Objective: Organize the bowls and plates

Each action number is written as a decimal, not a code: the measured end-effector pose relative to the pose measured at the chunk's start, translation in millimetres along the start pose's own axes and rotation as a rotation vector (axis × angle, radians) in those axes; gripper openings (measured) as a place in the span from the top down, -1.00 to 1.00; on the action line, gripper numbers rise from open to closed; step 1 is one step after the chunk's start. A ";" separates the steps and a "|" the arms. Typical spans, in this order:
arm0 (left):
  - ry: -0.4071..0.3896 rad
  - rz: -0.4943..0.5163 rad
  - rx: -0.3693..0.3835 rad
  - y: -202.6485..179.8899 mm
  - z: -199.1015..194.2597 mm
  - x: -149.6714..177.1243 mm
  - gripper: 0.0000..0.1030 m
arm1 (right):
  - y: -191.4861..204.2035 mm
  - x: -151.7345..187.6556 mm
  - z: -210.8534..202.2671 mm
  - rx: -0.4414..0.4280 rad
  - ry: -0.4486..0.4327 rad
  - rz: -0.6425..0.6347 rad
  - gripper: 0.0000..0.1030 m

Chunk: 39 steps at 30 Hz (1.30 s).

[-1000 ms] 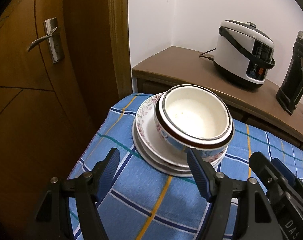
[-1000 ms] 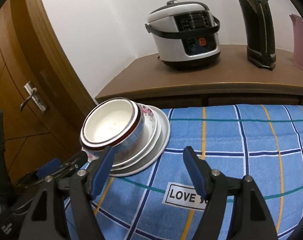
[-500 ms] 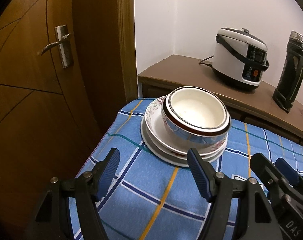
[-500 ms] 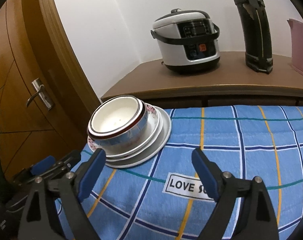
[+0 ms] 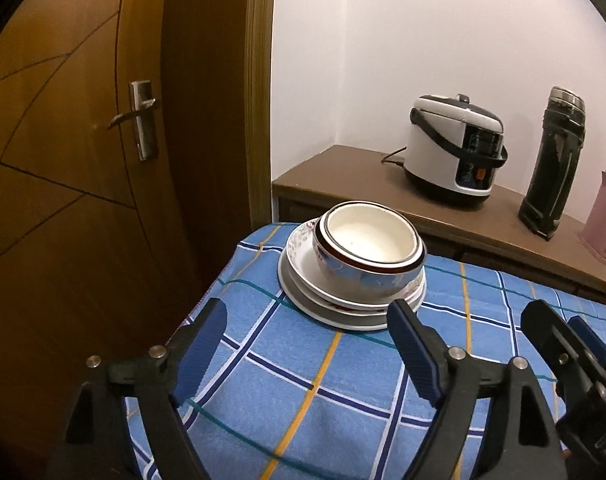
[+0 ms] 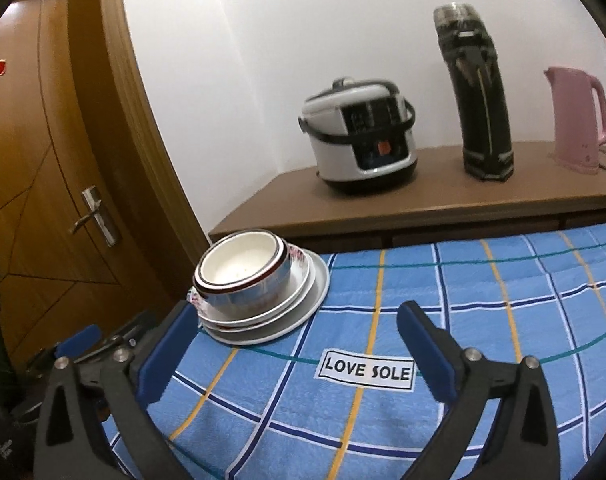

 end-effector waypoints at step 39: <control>-0.126 0.022 -0.036 1.2 -68.8 27.1 -0.67 | 10.1 18.7 -73.7 -0.015 -0.124 0.011 -1.00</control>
Point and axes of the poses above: each gripper's, at about its wrist camera, not at the fingertips, and z roughly the way its jaws point, y to its left, x to its underside, the point moved 2 cm from there along z, roughly the way its jaws point, and after that the axes turned 8 degrees about y, right-handed, at the moved point
